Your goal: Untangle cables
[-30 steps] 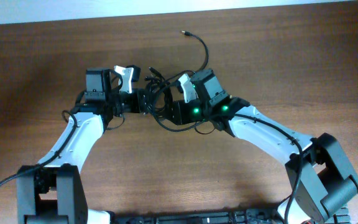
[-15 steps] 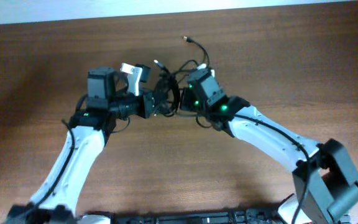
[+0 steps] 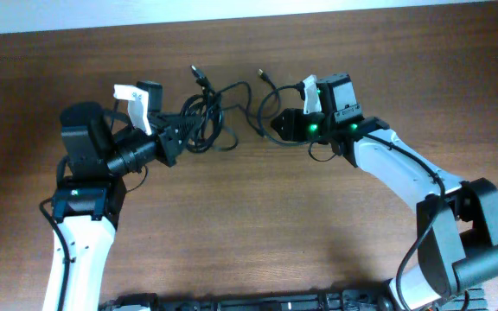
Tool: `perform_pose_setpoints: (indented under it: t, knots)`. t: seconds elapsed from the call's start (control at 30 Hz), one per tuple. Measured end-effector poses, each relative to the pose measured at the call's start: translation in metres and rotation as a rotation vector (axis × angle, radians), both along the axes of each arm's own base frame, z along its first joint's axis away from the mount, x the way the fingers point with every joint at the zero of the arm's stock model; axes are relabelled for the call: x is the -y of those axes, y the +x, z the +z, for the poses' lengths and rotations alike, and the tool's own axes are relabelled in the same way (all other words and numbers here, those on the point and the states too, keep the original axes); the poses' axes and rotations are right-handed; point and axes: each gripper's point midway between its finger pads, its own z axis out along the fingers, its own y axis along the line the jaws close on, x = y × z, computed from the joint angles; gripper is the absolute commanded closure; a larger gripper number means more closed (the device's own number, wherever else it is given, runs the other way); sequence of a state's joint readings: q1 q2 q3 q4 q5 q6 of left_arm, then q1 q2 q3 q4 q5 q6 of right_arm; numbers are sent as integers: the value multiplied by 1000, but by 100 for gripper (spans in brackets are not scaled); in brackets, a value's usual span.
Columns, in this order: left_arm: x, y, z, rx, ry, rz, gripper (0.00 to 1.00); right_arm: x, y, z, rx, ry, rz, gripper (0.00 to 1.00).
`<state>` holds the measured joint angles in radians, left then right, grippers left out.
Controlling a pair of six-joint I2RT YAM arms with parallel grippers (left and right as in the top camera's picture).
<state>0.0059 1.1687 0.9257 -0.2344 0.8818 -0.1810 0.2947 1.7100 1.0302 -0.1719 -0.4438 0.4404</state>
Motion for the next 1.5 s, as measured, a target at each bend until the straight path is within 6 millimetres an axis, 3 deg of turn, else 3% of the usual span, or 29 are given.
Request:
perform_pose_setpoints:
  t: [0.07, 0.1, 0.33, 0.43, 0.67, 0.8, 0.9, 1.0, 1.03, 1.1, 1.2, 1.27, 1.37, 1.4, 1.43, 1.5]
  knots:
    - [-9, 3, -13, -61, 35, 66, 2, -1, 0, 3, 12, 5, 10, 32]
    - [-12, 3, -20, -92, 51, 93, 1, -2, 0, 4, 13, 8, 13, 31]
    - [-26, 6, -37, -158, 107, 181, 1, -1, -3, 2, 5, 0, 19, 21]
    - [-41, 2, -58, -247, 175, 265, 1, 1, -8, -3, -26, -10, 20, 16]
    - [-78, -3, -95, -348, 371, 425, 1, 2, -11, -5, -40, -16, 22, 15]
    - [-91, 5, -151, -498, 476, 434, 1, 2, -11, -5, -41, -16, 22, 14]
    - [-94, 0, -194, -635, 523, 410, 1, 2, -11, -5, -43, -17, 22, 14]
    - [-94, -7, -213, -708, 539, 393, 22, 2, -12, -5, -44, -17, 21, 14]
    - [-94, -9, -216, -722, 542, 390, 29, 2, -12, -5, -44, -17, 21, 13]
    - [-93, -9, -216, -725, 538, 388, 28, 2, -12, -5, -43, -17, 22, 9]
    - [-93, -9, -215, -725, 536, 386, 20, 2, -12, -5, -44, -17, 21, 7]
    - [-93, -9, -216, -725, 537, 388, 4, 2, -12, -5, -44, -17, 22, 3]
    - [-95, -9, -216, -726, 543, 395, 1, 2, -12, -5, -43, -17, 22, 1]
    - [-95, -9, -216, -726, 543, 396, 21, 2, -12, -5, -44, -17, 22, 1]
    - [-95, -9, -216, -726, 543, 396, 34, 2, -12, -5, -43, -17, 22, 2]
    - [-95, -9, -216, -725, 547, 399, 37, 2, -12, -5, -44, -17, 21, 2]
